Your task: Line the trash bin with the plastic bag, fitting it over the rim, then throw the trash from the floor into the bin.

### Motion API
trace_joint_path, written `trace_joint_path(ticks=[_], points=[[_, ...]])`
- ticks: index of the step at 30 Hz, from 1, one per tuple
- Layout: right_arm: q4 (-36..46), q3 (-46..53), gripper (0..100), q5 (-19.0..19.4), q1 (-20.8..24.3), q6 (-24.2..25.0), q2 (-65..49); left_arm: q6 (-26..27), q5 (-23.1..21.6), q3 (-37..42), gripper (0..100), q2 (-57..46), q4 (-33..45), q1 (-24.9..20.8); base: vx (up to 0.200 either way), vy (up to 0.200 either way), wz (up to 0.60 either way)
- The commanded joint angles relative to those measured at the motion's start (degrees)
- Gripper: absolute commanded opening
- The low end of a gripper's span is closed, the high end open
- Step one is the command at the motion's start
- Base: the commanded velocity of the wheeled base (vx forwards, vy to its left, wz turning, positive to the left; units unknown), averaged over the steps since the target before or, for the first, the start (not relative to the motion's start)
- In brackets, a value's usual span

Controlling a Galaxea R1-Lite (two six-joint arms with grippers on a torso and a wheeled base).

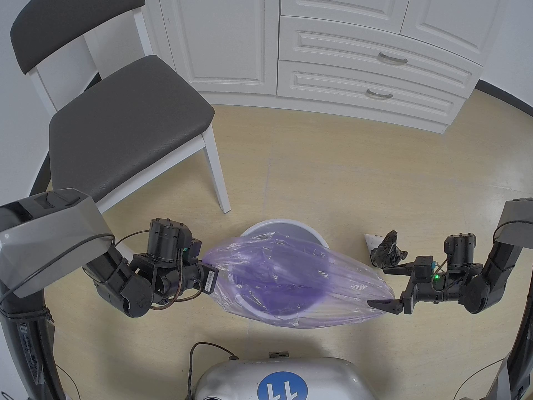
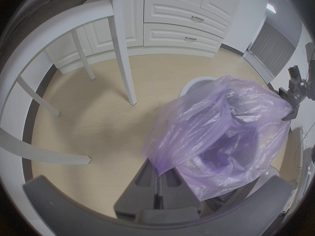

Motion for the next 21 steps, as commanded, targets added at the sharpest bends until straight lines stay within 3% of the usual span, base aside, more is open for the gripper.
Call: trace_joint_path(ticks=[1,4,9,14,21], points=[[0.1,-2.1,100,7.6,-5.2,0.4,3.0,0.4,0.1,0.1,0,0.9,0.2,0.3,0.000,0.000,0.00],[0.2,-2.6,100,10.1,-6.0,0.6,4.5,0.8,0.3,0.3,0,1.6,0.4,0.4,0.000,0.000,0.00],[0.3,-3.6,100,10.1,-6.1,1.1,7.0,3.0,0.5,0.4,0,2.6,0.5,1.1,0.000,0.000,0.00],[0.3,-4.1,100,10.1,-6.7,1.2,8.0,3.7,4.3,-1.3,0,5.2,0.3,1.9,0.000,0.000,0.00],[0.3,-4.8,100,10.1,-7.5,1.2,8.9,3.6,4.5,-2.7,0,6.4,0.3,2.4,0.000,0.000,0.00]])
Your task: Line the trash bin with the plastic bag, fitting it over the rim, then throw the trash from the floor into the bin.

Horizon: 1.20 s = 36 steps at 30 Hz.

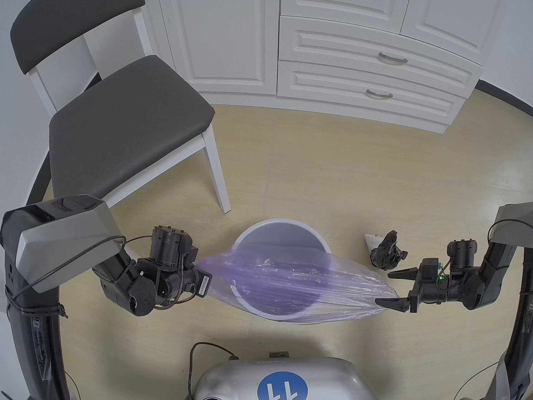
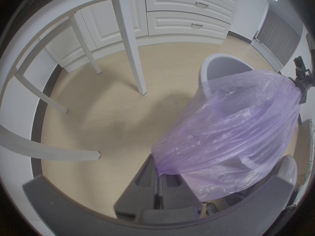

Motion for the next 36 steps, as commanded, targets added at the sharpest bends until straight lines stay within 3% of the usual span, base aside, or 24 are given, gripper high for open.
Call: trace_joint_path(ticks=[1,11,14,21,26,30,33,36], points=[[0.0,-0.5,100,0.0,-0.6,0.0,1.0,-0.1,0.1,-0.5,0,1.1,0.0,0.2,0.000,0.000,0.00],[-0.1,-0.9,100,0.6,-1.8,0.0,1.1,-0.1,0.3,-0.6,0,0.7,0.1,0.7,0.000,0.000,0.00],[-0.4,-1.1,100,5.4,-2.7,0.4,0.1,-0.3,0.3,-0.3,0,0.0,-0.1,0.5,0.000,0.000,0.00],[-0.6,0.7,100,5.8,-4.0,0.5,-6.8,-0.4,0.3,1.5,0,-3.8,0.0,-0.3,0.000,0.000,0.00],[-0.7,-1.6,100,6.6,-8.6,1.7,-8.0,-0.4,0.3,2.4,0,-5.0,-0.6,-0.5,0.000,0.000,0.00],[-1.6,-2.8,100,11.8,-12.2,6.6,-10.8,-0.4,0.2,3.5,0,-6.6,-0.2,-1.7,0.000,0.000,0.00],[-3.2,-2.8,100,12.5,-11.7,8.7,-11.6,-0.5,0.2,3.5,0,-6.7,-0.6,-1.9,0.000,0.000,0.00],[-6.4,-1.0,100,10.0,-6.5,11.7,-12.9,-1.1,0.2,3.9,0,-7.4,-0.6,-3.1,0.000,0.000,0.00]])
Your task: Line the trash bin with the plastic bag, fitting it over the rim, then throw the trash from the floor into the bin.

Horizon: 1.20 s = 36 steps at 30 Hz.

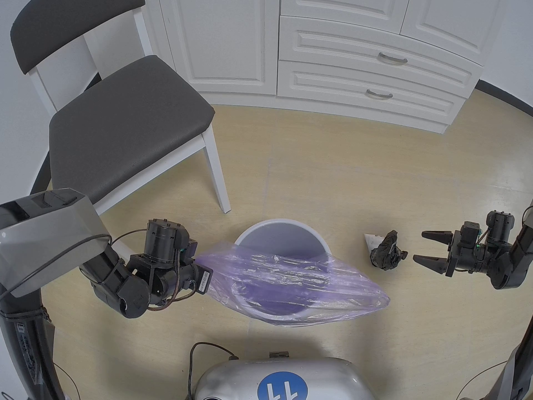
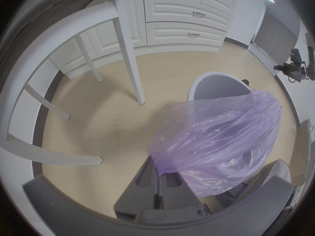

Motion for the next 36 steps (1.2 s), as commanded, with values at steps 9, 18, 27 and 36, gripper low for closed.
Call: trace_joint_path(ticks=[9,18,27,36], points=[[-20.2,10.2,100,-42.9,28.1,1.9,-2.5,-1.0,0.1,0.6,0,-2.1,-0.4,-1.9,0.000,0.000,0.00],[-26.1,12.9,100,-67.9,44.8,-1.4,0.0,-2.9,-0.2,0.4,100,-1.4,-0.5,-1.9,0.000,0.000,0.00],[-26.1,13.0,100,-70.9,49.5,-2.4,3.4,-2.8,-2.8,2.5,100,-4.0,-1.3,-1.9,0.000,0.000,0.00],[-26.1,13.7,100,-75.9,56.6,-2.4,4.6,-2.5,-13.3,7.7,100,-10.9,-2.0,-1.9,0.000,0.000,0.00]])
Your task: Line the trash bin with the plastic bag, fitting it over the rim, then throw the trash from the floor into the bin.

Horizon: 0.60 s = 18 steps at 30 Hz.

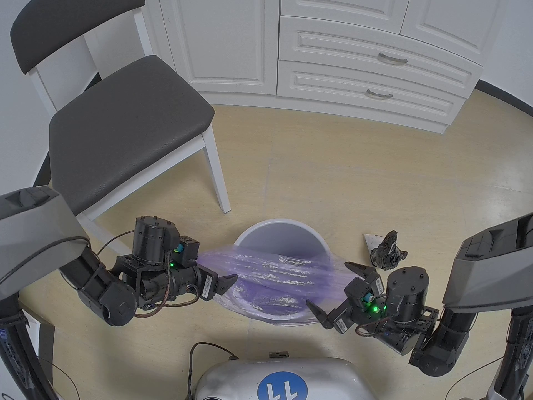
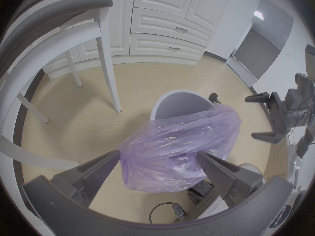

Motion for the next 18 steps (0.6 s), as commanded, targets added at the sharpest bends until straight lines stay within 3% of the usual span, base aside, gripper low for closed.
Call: trace_joint_path(ticks=[1,6,13,18], points=[[-1.0,0.3,100,-1.2,3.3,0.0,1.3,0.1,-0.7,2.2,100,-4.4,-0.2,-0.2,0.000,0.000,0.00],[-1.0,-1.5,100,-4.7,6.1,0.0,2.3,-0.1,-0.5,2.4,100,-5.9,-0.2,-0.6,0.000,0.000,0.00],[-1.0,-8.7,100,-13.5,9.7,4.0,5.2,-0.3,-0.4,2.4,100,-6.7,-0.2,-1.6,0.000,0.000,0.00],[-1.0,-11.1,100,-16.2,12.2,5.5,8.2,-0.2,-0.4,2.9,100,-8.4,-0.2,-2.1,0.000,0.000,0.00]])
